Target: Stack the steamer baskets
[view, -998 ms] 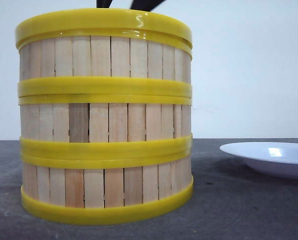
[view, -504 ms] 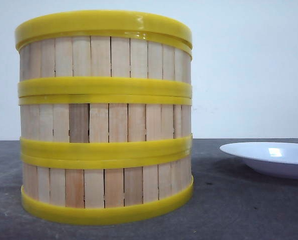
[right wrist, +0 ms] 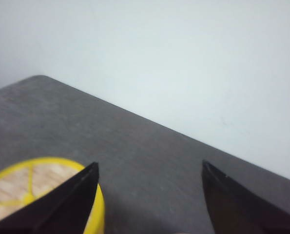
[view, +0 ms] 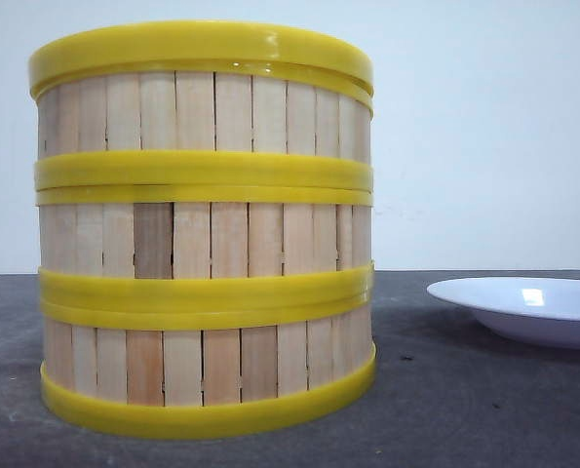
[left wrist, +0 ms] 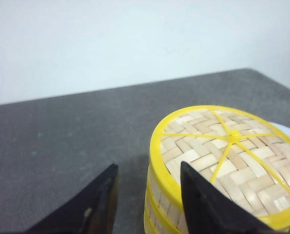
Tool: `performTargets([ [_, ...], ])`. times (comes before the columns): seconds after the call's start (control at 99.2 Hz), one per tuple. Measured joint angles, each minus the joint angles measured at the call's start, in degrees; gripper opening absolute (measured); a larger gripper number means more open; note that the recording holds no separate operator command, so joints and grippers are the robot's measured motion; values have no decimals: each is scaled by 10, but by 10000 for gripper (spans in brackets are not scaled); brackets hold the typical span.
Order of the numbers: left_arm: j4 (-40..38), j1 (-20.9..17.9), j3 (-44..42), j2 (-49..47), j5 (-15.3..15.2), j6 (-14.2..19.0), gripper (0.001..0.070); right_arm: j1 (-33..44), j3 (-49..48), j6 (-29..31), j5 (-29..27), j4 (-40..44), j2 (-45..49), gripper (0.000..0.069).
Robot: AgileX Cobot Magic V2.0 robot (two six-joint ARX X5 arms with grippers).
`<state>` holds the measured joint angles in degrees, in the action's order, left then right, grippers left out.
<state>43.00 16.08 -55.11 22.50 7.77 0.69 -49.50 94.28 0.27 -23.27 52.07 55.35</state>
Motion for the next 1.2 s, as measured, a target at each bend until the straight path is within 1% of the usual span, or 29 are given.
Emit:
performTargets([
  [0.091,-5,0,33,-38,0,3,233,0,-91,9,-21,-10,-64,411],
  [0.202,-2,0,75,-73,4,9,233,0,-212,34,-34,-32,-139,411],
  [0.252,5,0,89,-86,12,12,233,0,-264,47,-37,-40,-172,411],
  [0.393,26,0,104,-103,14,17,233,0,-378,79,-38,-56,-255,411],
  [0.504,31,0,104,-103,14,17,233,0,-412,97,-38,-57,-292,411],
  [0.706,29,0,104,-103,14,17,233,0,-413,105,-40,-80,-296,407],
  [0.746,26,0,104,-103,14,17,232,0,-413,105,-39,-83,-296,376],
  [0.776,26,0,104,-103,14,17,228,0,-413,106,-38,-85,-296,323],
  [0.797,26,0,104,-103,14,17,218,0,-413,106,-37,-85,-296,273],
  [0.817,26,0,104,-103,14,17,197,0,-413,105,-37,-86,-296,214],
  [0.847,26,0,104,-103,14,17,142,0,-413,104,-37,-87,-296,136],
  [0.877,26,0,104,-103,14,17,94,0,-413,105,-37,-86,-296,89],
  [0.908,26,0,104,-103,13,17,66,0,-413,105,-37,-87,-296,60],
  [0.998,26,0,104,-103,13,17,31,0,-413,105,-37,-87,-296,23],
  [1.2,38,0,104,-103,13,17,25,0,-413,105,-37,-87,-296,10],
])
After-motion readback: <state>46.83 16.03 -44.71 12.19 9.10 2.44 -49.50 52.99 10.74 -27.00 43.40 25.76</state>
